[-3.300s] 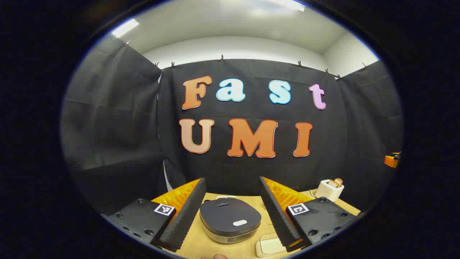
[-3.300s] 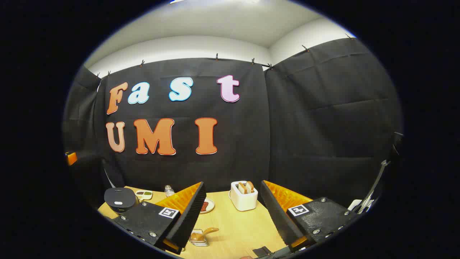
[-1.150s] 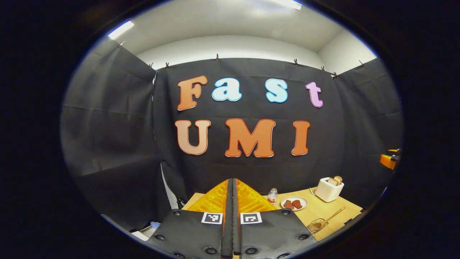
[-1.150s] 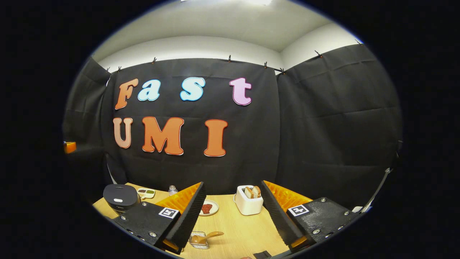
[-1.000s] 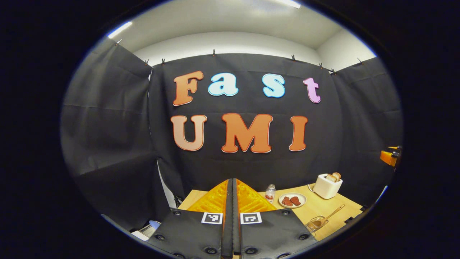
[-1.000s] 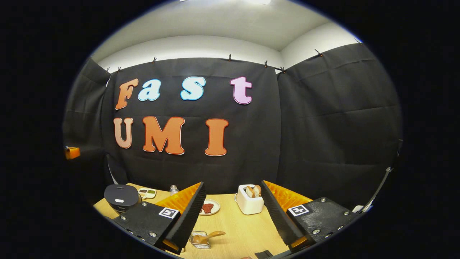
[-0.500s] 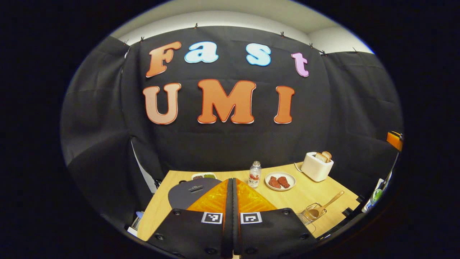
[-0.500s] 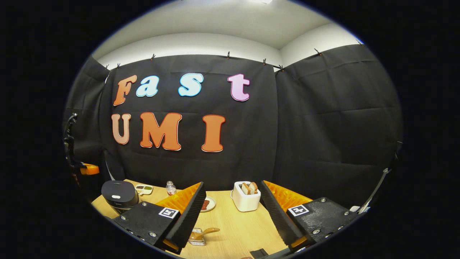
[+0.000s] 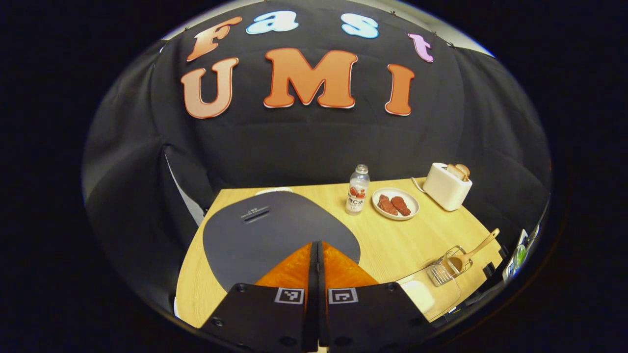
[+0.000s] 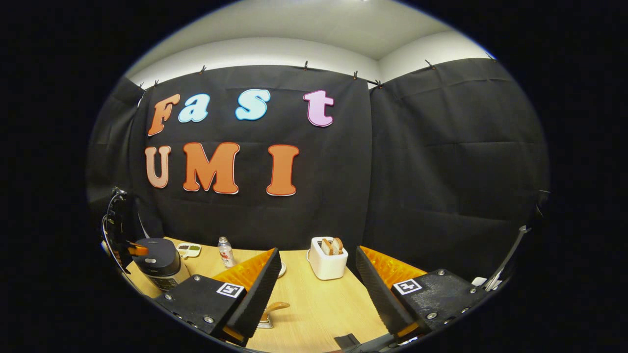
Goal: Close the left gripper, press the button to open the rice cooker; take a wooden spoon from the chopstick holder with the right hand, scoop a spoonful of rice and pour it into the rice cooker, then put the wooden spoon back into the chopstick holder.
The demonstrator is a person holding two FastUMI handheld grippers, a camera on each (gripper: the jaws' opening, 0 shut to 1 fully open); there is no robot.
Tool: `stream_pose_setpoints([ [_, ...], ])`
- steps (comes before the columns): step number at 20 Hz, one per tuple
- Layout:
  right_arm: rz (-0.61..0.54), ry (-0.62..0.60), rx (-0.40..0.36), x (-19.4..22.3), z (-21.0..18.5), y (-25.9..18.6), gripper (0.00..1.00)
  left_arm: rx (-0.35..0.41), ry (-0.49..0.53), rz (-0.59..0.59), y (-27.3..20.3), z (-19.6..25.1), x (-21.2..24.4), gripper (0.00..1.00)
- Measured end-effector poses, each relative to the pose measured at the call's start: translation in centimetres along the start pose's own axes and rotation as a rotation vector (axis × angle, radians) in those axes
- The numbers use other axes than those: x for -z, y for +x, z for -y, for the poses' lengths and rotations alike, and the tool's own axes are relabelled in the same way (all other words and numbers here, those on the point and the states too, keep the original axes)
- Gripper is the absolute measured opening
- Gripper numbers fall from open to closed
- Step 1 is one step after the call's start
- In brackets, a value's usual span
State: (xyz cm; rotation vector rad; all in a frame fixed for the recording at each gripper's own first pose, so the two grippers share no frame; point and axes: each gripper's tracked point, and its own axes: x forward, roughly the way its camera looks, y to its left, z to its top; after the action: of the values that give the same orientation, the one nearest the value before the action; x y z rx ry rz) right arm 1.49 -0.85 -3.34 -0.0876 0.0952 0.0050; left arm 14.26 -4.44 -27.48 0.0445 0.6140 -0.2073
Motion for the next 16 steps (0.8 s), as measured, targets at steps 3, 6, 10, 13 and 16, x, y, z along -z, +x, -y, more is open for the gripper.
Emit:
stream_pose_setpoints([
  [3, -0.021, 0.004, -0.003, 0.8, -0.2, 0.2, 0.95, -0.008, 0.008, -0.03, 0.9, -0.3, 1.5, 0.05],
  [6, -0.04, 0.011, -0.011, 1.4, -0.3, 0.4, 0.95, -0.004, -0.003, -0.063, 1.1, -0.3, 2.4, 0.05],
  [10, -0.038, 0.058, -0.024, 1.2, -0.7, 0.7, 0.95, 0.029, 0.005, -0.113, 1.5, -0.3, 2.6, 0.05],
  [13, -0.042, 0.083, -0.035, 1.4, -1.1, 0.6, 0.95, 0.053, -0.002, -0.175, 1.6, 0.0, 3.7, 0.02],
  [16, -0.036, 0.089, -0.035, 1.5, -1.4, 0.4, 0.95, 0.041, 0.01, -0.133, 1.5, -0.2, 3.3, 0.05],
])
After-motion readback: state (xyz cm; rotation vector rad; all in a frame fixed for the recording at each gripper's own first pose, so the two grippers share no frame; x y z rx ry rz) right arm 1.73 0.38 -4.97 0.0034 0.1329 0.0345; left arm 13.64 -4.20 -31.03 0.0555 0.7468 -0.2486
